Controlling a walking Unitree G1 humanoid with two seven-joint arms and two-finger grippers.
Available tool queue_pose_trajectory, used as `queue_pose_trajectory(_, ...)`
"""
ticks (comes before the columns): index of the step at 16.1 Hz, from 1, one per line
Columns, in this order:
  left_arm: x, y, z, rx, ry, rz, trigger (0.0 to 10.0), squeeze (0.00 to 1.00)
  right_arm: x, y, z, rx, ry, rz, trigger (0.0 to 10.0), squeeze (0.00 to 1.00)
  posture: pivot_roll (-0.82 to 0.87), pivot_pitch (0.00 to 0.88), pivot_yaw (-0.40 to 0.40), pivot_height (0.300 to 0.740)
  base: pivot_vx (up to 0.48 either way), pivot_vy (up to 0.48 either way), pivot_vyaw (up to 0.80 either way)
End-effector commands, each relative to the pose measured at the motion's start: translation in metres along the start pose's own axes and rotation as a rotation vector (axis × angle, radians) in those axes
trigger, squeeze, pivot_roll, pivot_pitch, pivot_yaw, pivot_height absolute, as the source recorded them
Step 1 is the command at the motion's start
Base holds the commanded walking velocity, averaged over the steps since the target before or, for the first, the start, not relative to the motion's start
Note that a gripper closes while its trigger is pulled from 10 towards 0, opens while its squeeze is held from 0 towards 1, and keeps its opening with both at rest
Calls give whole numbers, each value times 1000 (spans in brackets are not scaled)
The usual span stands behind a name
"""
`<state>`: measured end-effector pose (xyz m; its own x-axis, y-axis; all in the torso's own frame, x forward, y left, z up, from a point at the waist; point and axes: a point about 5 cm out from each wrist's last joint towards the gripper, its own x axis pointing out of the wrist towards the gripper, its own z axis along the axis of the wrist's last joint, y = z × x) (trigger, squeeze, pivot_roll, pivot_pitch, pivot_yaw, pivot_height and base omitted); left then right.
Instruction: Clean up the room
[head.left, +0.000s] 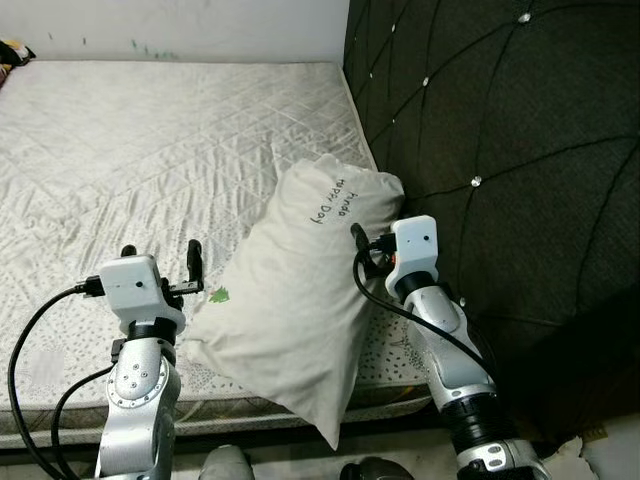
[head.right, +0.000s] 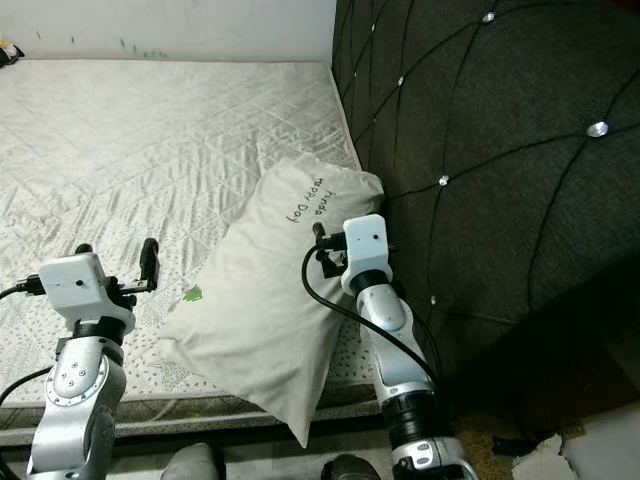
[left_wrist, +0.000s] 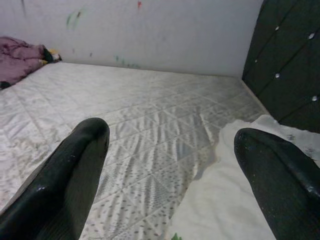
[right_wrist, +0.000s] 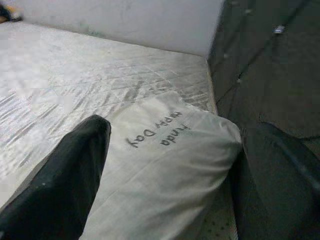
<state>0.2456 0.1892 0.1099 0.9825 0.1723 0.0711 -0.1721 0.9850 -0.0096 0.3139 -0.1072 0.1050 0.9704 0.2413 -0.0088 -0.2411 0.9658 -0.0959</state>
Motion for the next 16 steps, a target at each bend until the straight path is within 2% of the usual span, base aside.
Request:
queue_pose_trajectory(1,-1,0,-2,17,10,9,10000,0,4,2,4,-1,-8,32,10000,0,117,85,-48,715,0,0,0)
queue_pose_trajectory(11,2,2,-3,30,12,42,10000,0,7,3,4,1,-6,54,10000,0,115,84,-49,595,0,0,0)
queue_pose_trajectory(16,2,5,-3,24,15,83,10000,0,8,5,3,-1,6,71,10000,0,117,82,-54,595,0,0,0)
